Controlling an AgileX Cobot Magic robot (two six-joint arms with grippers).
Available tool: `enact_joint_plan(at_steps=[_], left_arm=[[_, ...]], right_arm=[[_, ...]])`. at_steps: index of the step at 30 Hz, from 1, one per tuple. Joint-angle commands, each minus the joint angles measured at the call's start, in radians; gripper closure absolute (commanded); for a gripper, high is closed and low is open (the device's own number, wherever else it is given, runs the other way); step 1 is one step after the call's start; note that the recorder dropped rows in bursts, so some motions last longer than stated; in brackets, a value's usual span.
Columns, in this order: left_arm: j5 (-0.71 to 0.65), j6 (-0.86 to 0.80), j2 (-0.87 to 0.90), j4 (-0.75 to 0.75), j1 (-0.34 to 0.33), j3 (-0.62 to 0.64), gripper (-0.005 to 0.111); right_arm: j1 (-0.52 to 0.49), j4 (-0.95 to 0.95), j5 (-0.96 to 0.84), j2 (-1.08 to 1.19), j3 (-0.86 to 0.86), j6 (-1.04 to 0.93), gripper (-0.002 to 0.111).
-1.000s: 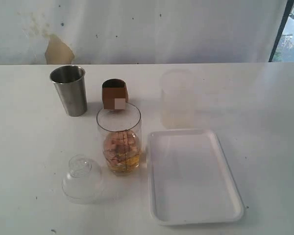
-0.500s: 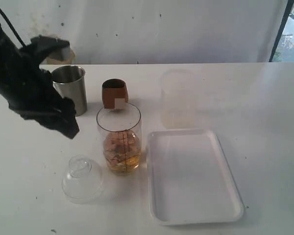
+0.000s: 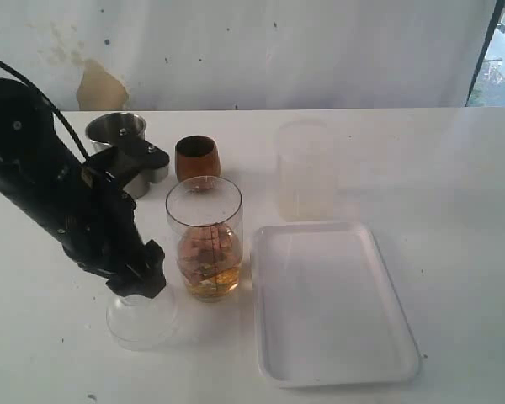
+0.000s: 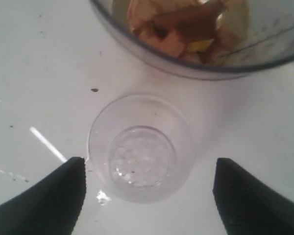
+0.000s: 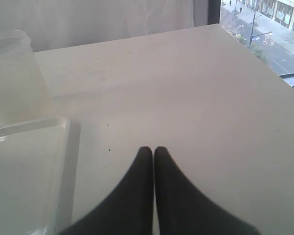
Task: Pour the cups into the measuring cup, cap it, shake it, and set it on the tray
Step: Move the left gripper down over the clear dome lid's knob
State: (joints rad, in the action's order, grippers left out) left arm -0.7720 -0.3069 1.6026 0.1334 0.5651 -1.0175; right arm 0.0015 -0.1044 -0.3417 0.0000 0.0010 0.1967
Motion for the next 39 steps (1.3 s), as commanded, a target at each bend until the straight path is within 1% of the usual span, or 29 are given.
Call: enact_joint_plan(at_steps=[1,4,8,16,20,22,27,39], left_arm=[[0.014,0.096,0.042,-0.126,0.006,0.004,0.037],[0.022,0.105,0.059,-0.133,0.006,0.004,0.037],[0.050,0.098,0.063,-0.102,0.006,0.004,0.037],[0.054,0.088,0.063,-0.066,0.006,0.004,0.037],[0.054,0.036,0.063,-0.011,0.006,0.004,0.037],[0.054,0.016,0.063,-0.008,0.006,0.004,0.037],[0.064,0.016,0.063,-0.010,0.006,0.019,0.042],[0.063,0.016,0.075,-0.010,0.006,0.021,0.042]], right_arm=[[0.000,0.000,0.006,0.000,-0.001,0.001,0.108],[0.000,0.000,0.006,0.000,-0.001,0.001,0.108],[0.000,0.000,0.006,0.000,-0.001,0.001,0.108],[0.000,0.000,0.006,0.000,-0.001,0.001,0.108],[0.000,0.000,0.006,0.000,-0.001,0.001,0.108],[0.000,0.000,0.006,0.000,-0.001,0.001,0.108],[0.000,0.000,0.006,0.000,-0.001,0.001,0.108],[0.000,0.000,0.006,0.000,-0.001,0.001,0.108]])
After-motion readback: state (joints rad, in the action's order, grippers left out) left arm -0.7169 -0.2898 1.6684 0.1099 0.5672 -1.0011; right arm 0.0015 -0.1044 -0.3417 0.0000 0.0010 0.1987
